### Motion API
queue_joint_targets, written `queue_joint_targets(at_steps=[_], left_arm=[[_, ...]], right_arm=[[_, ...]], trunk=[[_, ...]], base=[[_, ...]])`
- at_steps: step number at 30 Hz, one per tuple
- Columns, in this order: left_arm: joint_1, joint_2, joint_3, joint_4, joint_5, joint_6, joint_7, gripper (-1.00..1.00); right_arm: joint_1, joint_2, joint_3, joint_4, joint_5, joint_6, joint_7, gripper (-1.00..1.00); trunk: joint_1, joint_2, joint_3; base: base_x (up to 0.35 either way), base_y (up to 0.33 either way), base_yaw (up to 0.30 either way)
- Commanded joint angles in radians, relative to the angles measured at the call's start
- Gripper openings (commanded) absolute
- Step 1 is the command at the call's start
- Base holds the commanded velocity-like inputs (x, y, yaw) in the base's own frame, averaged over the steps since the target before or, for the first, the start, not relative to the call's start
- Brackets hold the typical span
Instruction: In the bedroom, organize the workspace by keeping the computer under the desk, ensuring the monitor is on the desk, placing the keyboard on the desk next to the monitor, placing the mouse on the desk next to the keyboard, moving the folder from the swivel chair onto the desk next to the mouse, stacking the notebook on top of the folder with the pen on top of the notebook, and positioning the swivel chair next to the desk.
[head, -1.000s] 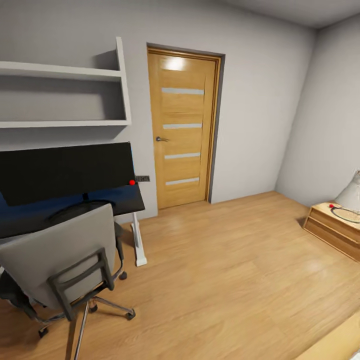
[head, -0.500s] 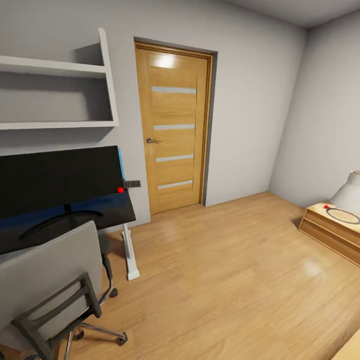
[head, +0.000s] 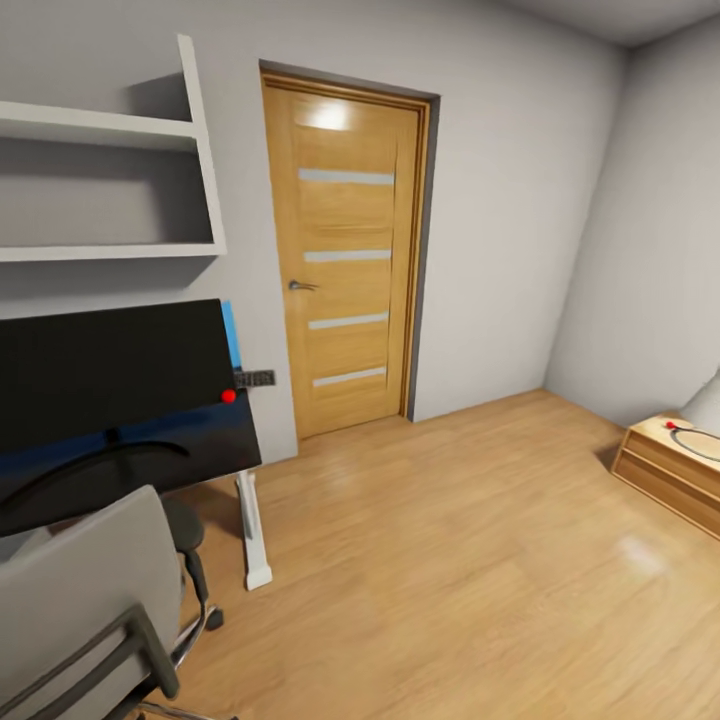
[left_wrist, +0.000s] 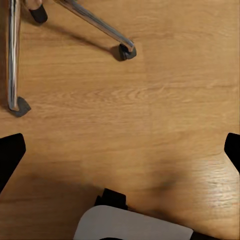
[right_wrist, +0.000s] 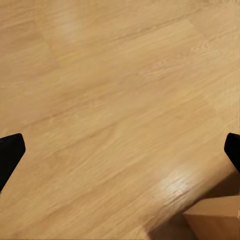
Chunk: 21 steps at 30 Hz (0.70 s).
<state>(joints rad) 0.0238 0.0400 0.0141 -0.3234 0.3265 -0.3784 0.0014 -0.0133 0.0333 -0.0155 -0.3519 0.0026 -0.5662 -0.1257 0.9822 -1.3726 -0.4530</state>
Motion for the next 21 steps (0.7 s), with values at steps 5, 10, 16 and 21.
queue_joint_targets(at_steps=[5, 10, 16, 21], left_arm=[[0.0, 0.0, 0.001, -0.002, 0.001, -0.001, 0.0, 1.0], [0.001, 0.0, 0.001, -0.002, 0.001, -0.001, 0.0, 1.0], [0.0, 0.0, 0.001, -0.002, 0.001, -0.001, 0.0, 1.0], [0.001, 0.0, 0.001, -0.002, 0.001, -0.001, 0.0, 1.0]], right_arm=[[-0.001, 0.0, -0.001, 0.001, 0.001, -0.003, -0.002, 1.0], [-0.001, 0.0, -0.001, 0.001, 0.002, -0.003, -0.002, 1.0], [-0.001, 0.0, -0.001, 0.001, 0.002, -0.003, -0.002, 1.0], [-0.001, 0.0, -0.001, 0.001, 0.002, -0.003, -0.002, 1.0]], trunk=[[0.001, 0.0, -0.001], [0.001, 0.0, -0.001], [0.001, 0.0, -0.001], [0.001, 0.0, -0.001]], base=[[0.331, -0.059, -0.11], [0.331, -0.085, -0.229], [0.331, -0.091, -0.256], [0.331, -0.06, -0.233]])
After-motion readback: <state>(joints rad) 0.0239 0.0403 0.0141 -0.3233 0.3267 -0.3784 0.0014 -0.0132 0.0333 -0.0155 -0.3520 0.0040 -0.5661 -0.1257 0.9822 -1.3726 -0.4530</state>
